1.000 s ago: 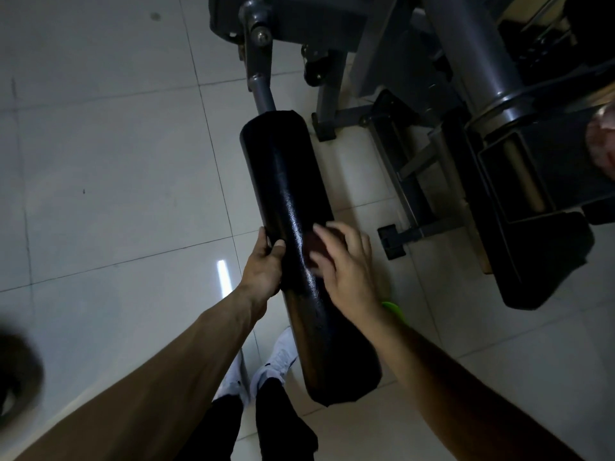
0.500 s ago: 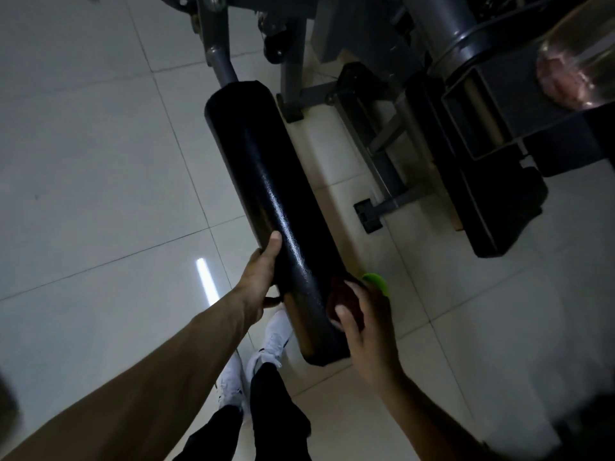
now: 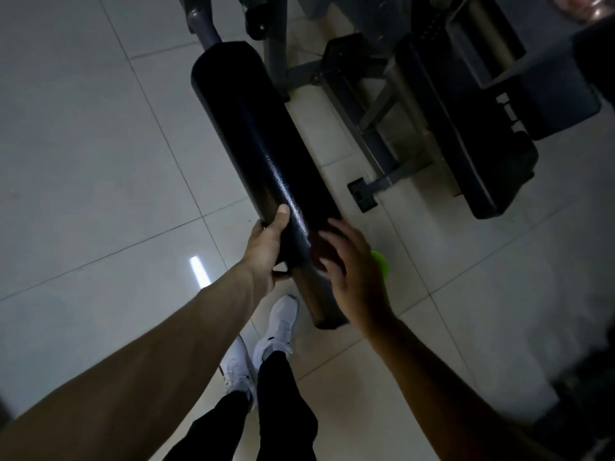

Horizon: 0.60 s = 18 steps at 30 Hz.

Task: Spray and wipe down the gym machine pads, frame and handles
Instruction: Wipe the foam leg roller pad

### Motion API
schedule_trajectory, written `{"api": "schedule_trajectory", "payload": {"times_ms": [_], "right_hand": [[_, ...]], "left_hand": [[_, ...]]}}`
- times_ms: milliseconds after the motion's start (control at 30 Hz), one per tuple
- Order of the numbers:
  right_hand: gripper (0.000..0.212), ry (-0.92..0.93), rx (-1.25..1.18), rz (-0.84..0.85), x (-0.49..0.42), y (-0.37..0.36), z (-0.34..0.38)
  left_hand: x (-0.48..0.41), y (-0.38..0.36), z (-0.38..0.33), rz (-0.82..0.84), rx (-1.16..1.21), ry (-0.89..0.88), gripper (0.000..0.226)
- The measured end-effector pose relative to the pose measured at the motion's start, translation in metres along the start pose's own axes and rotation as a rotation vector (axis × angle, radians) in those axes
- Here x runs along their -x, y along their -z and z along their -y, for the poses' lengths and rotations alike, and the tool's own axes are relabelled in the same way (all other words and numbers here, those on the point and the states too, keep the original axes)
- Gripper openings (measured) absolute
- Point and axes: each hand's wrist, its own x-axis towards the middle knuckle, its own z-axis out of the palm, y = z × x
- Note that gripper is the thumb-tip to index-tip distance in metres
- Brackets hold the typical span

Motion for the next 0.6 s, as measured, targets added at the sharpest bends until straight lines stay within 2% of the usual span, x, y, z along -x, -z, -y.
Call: {"api": "schedule_trajectory", "payload": {"times_ms": [100,167,267,367,467,600], "right_hand": [[0.053,0.015,0.019,0.04,0.069,0.009,-0.008],[0.06,0.009,0.042,0.064,0.079,0.009,-0.009],[0.048,0.032,0.088,0.047,0.037,-0.004,0.002],[0.039,0.07,0.14,0.002,-0.026,-0.028,0.018],[0.044,0.024,0.168,-0.037,-0.078,-0.047,0.038],[0.051,0.035,0.141,-0.074,-0.096,-0.051,0.044]], "left_hand": [[0.002,-0.004,-0.005,-0.028,0.035,0.02,0.063],[0.003,-0.007,-0.006,-0.044,0.061,0.02,0.059],[0.002,-0.002,-0.001,-0.022,0.126,0.033,0.05],[-0.001,0.011,0.008,-0.02,0.291,0.093,0.041],[-0.001,0.017,0.014,-0.048,0.359,0.097,0.039],[-0.003,0.013,0.019,-0.056,0.243,0.054,0.031]]}}
